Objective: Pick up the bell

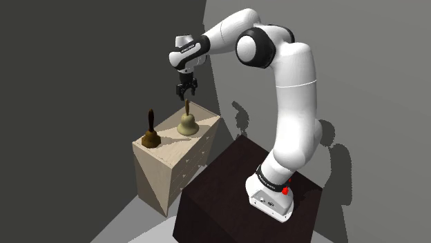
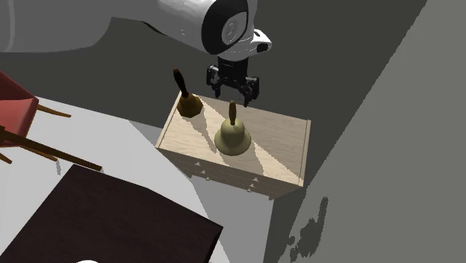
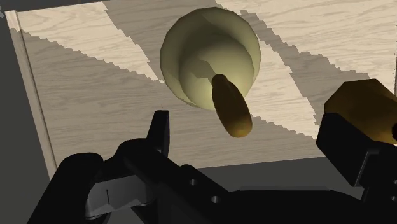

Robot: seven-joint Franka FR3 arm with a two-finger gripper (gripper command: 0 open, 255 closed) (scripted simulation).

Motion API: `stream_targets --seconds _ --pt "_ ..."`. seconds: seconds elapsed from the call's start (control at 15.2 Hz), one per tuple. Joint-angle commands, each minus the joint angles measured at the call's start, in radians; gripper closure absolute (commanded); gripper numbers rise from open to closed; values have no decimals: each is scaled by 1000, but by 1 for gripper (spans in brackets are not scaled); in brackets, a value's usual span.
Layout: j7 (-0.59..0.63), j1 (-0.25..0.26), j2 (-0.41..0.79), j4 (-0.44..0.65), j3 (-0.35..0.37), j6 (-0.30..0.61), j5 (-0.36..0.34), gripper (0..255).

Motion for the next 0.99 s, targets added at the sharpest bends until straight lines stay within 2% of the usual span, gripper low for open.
stream_targets --seconds 0.0,0.46,0.53,0.92 --pt "0 -2 29 18 1 11 2 0" --pt "1 -5 76 14 5 62 6 0" --pt "0 -6 77 17 4 60 6 255" --pt "0 -6 77 17 4 59 6 255"
